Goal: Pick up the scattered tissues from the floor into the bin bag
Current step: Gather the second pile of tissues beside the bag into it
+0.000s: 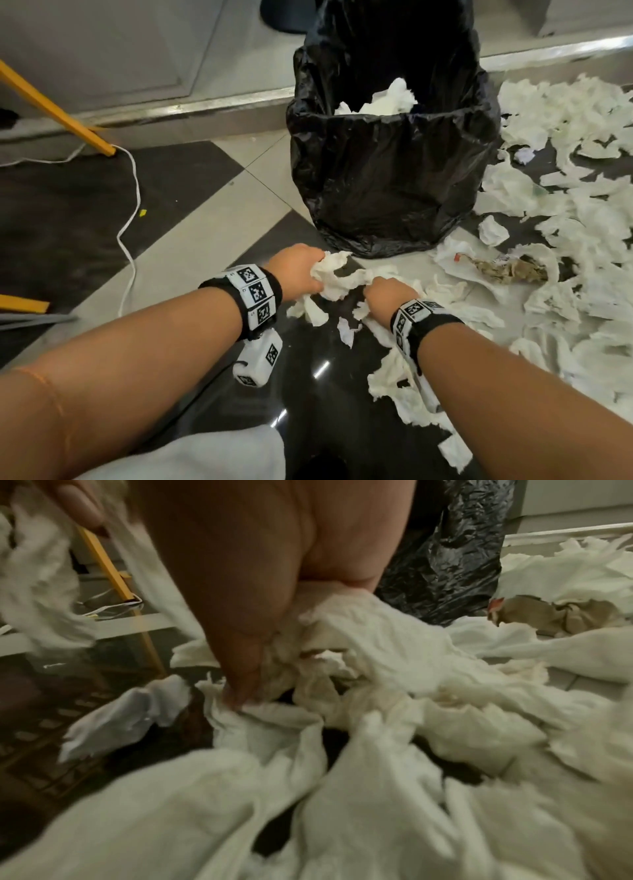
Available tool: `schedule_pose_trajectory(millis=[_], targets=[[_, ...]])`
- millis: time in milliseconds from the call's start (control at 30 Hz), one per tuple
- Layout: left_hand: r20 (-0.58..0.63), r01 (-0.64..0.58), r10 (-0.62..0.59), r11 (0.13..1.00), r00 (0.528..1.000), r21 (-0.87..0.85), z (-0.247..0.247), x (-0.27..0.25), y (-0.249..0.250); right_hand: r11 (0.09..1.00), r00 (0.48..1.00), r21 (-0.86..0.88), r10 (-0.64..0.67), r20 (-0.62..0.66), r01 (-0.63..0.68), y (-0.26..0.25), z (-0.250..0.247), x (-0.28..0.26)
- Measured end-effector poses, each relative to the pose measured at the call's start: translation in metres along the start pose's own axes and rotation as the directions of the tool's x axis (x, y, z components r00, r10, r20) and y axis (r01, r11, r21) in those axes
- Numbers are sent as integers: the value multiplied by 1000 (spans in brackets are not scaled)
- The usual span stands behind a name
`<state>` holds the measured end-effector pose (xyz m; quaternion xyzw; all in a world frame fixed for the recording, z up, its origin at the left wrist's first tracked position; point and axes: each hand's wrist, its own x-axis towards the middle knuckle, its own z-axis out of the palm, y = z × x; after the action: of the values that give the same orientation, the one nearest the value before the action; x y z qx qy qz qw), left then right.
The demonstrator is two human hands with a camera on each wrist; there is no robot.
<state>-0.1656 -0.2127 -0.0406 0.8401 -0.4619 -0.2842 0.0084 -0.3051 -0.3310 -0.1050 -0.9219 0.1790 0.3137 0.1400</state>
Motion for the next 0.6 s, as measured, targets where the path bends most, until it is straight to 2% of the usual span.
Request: schedule_pose_trajectory(millis=[100,167,300,400,500,600], targets=[[-43,7,-7,1000,999,21,-11,-1,0,997,998,75,16,-64,-11,-1,-12,-4],[-30,9,-7,999,1000,51,-12,1,1,988,992,156,32,-120,-13,-1,-24,-8],[92,-80,65,983,994,167,3,10,8,941,969,337,88,-229,-6,8,-35,-16],[170,-137,106,974,980,181,26,10,16,870,953,494,151,-261,-3,22,-31,-28],[236,-201,164,970,958,141,53,8,15,872,952,489,168,-256,-22,28,-28,-42],[293,-238,176,952,940,193,74,6,7,930,979,365,110,-171,-41,27,-21,-49]])
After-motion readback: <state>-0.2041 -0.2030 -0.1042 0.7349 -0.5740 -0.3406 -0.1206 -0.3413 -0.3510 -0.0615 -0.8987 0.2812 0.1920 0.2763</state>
